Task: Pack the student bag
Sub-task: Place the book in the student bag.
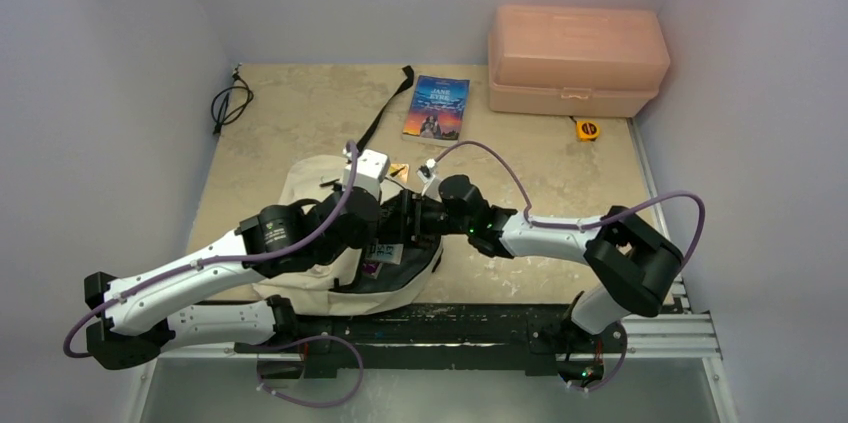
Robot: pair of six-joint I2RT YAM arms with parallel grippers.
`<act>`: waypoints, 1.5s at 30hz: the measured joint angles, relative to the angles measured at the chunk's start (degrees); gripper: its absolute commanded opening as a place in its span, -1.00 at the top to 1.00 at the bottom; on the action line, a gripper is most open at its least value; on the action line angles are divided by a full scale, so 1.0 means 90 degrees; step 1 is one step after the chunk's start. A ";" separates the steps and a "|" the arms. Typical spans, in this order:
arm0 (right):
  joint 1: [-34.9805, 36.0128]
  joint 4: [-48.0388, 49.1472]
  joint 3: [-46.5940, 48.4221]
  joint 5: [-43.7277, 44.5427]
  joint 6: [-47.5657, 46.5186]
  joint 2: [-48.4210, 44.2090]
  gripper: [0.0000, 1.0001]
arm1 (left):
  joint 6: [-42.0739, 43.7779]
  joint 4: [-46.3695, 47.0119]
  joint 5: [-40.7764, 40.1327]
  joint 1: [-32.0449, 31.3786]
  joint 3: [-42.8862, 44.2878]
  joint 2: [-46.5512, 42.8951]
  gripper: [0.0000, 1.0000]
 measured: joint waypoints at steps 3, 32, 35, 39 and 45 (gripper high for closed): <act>-0.0027 -0.0464 0.0015 0.0019 -0.0432 0.0000 -0.74 | -0.0010 -0.0002 0.0000 0.0000 -0.0002 -0.0024 1.00; 0.0058 -0.2030 -0.0231 0.0976 -0.1258 -0.0554 0.37 | -0.0262 0.0544 0.0731 0.0000 -0.0158 0.0090 1.00; 0.0238 -0.1863 -0.0019 0.0959 -0.1117 -0.0085 0.44 | -0.0267 0.0602 0.0835 0.0000 -0.0158 0.0151 1.00; 0.0374 -0.1530 0.0301 0.0945 -0.1020 0.0182 0.16 | -0.0267 0.0644 0.0855 0.0000 -0.0158 0.0155 1.00; 0.0379 -0.1630 0.0294 0.0979 -0.1124 -0.0087 -0.20 | -0.0267 0.0644 0.0811 0.0000 -0.0209 0.0138 1.00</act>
